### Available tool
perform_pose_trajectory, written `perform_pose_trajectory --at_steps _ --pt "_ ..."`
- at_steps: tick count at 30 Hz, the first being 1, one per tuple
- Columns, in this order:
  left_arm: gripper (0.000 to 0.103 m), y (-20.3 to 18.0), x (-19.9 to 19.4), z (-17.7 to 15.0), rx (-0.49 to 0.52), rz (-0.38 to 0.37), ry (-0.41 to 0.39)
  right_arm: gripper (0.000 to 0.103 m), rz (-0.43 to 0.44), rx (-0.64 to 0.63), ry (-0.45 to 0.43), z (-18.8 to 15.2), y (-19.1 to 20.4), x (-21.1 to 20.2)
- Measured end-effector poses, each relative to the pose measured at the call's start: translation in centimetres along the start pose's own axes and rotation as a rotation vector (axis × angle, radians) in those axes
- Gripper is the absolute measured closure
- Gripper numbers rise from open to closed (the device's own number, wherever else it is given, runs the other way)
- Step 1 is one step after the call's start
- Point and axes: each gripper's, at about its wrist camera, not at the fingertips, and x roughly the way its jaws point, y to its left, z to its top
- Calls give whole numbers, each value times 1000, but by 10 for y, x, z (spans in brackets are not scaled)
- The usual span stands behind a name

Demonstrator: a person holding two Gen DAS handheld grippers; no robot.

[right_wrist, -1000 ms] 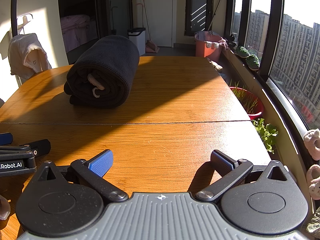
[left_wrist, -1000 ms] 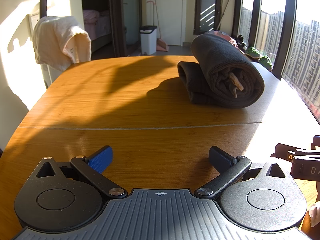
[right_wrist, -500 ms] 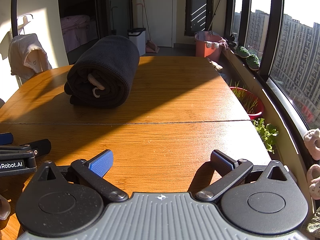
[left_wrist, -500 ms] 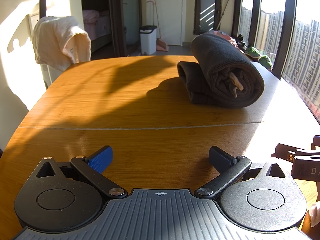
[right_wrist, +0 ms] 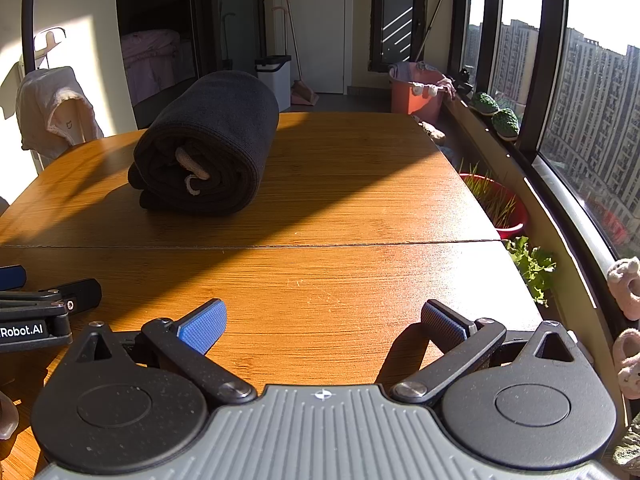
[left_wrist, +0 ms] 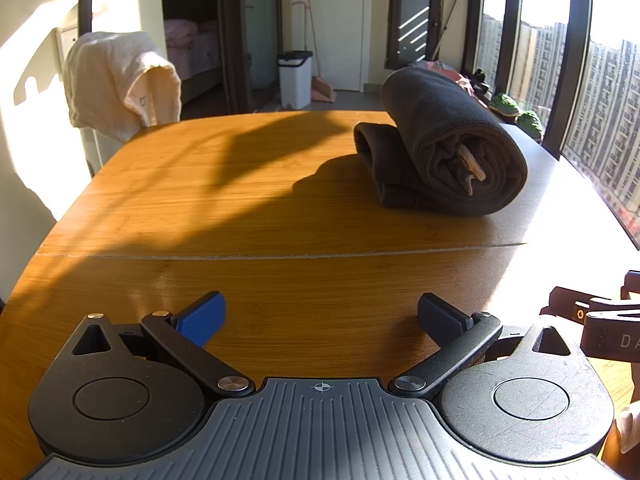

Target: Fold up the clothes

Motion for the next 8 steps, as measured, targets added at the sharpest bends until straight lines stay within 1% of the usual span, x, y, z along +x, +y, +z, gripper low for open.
perform_pose_trajectory --at_steps 8 --pt "0 0 0 0 1 -1 1 0 7 -8 1 1 0 1"
